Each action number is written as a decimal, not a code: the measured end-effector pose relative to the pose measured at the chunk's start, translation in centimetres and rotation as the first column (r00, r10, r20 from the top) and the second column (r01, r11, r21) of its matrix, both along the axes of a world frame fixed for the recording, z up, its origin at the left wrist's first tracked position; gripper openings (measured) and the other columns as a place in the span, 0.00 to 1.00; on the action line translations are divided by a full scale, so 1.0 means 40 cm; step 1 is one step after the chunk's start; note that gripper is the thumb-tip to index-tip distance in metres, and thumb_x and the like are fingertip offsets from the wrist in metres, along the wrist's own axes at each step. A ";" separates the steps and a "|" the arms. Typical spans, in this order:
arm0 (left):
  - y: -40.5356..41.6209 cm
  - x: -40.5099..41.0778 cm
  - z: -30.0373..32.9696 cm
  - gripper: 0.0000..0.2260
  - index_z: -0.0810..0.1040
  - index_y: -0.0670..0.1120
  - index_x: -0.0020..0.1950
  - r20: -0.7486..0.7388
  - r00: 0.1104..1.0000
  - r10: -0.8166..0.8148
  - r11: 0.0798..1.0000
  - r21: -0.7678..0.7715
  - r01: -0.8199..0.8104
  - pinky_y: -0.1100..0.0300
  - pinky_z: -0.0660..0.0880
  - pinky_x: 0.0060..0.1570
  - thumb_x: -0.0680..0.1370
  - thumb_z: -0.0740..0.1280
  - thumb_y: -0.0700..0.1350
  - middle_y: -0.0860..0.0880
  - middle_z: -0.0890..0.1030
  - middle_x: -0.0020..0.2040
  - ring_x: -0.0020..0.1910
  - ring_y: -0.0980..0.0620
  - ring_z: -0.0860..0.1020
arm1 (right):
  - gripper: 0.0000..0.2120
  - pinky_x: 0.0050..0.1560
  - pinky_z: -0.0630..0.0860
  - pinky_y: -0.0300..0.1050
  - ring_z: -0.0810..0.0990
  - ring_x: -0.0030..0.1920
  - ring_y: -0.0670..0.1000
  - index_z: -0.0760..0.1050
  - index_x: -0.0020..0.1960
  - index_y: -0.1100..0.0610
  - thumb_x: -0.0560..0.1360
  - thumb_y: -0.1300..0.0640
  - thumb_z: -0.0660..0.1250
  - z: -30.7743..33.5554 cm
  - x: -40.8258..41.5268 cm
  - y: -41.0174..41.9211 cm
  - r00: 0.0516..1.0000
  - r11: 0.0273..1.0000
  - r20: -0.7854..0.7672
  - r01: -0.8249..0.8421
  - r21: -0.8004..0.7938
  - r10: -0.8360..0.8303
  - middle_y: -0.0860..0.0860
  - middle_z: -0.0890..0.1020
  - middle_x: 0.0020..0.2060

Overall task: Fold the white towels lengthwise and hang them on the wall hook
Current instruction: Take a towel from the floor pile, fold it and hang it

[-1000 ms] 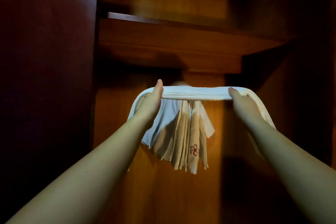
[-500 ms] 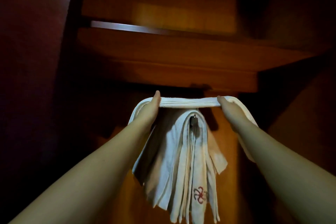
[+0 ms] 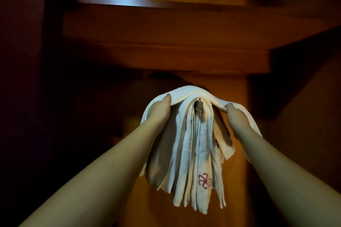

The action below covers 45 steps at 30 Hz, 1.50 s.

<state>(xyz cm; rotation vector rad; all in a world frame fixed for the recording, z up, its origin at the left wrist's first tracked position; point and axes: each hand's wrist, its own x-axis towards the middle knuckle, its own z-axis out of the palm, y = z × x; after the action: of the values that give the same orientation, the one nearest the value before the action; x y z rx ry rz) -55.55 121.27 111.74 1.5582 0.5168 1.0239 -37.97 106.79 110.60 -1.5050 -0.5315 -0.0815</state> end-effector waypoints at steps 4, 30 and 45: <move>0.006 0.025 -0.040 0.33 0.78 0.47 0.64 -0.025 0.999 0.046 0.998 -0.044 -0.047 0.45 0.74 0.64 0.69 0.58 0.67 0.42 0.83 0.55 0.54 0.42 0.80 | 0.17 0.43 0.70 0.47 0.78 0.43 0.55 0.77 0.47 0.56 0.81 0.46 0.54 -0.037 -0.041 0.027 0.995 0.996 -0.046 -0.084 -0.016 0.083 0.58 0.81 0.41; 0.017 -0.137 -0.435 0.28 0.58 0.34 0.78 -0.387 0.877 -0.286 0.854 -0.517 0.050 0.39 0.56 0.73 0.85 0.48 0.52 0.34 0.65 0.76 0.76 0.34 0.62 | 0.20 0.53 0.73 0.49 0.80 0.41 0.57 0.78 0.50 0.62 0.79 0.46 0.58 -0.353 -0.050 -0.123 0.931 0.836 -0.358 -0.141 -0.531 -0.071 0.56 0.81 0.39; -0.415 -0.178 -0.664 0.24 0.68 0.44 0.75 -0.871 0.468 -0.148 0.729 0.224 0.647 0.56 0.70 0.64 0.81 0.67 0.50 0.43 0.73 0.71 0.69 0.45 0.72 | 0.21 0.62 0.72 0.47 0.76 0.64 0.51 0.70 0.72 0.51 0.82 0.46 0.60 -0.597 -0.372 -0.603 0.987 0.529 0.136 0.070 -0.845 0.087 0.50 0.75 0.68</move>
<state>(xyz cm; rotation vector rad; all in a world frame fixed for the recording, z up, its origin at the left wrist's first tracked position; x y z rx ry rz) -62.68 104.67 85.20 2.5295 0.4112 -0.0689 -52.84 82.65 86.73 -2.4958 -0.7722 0.0884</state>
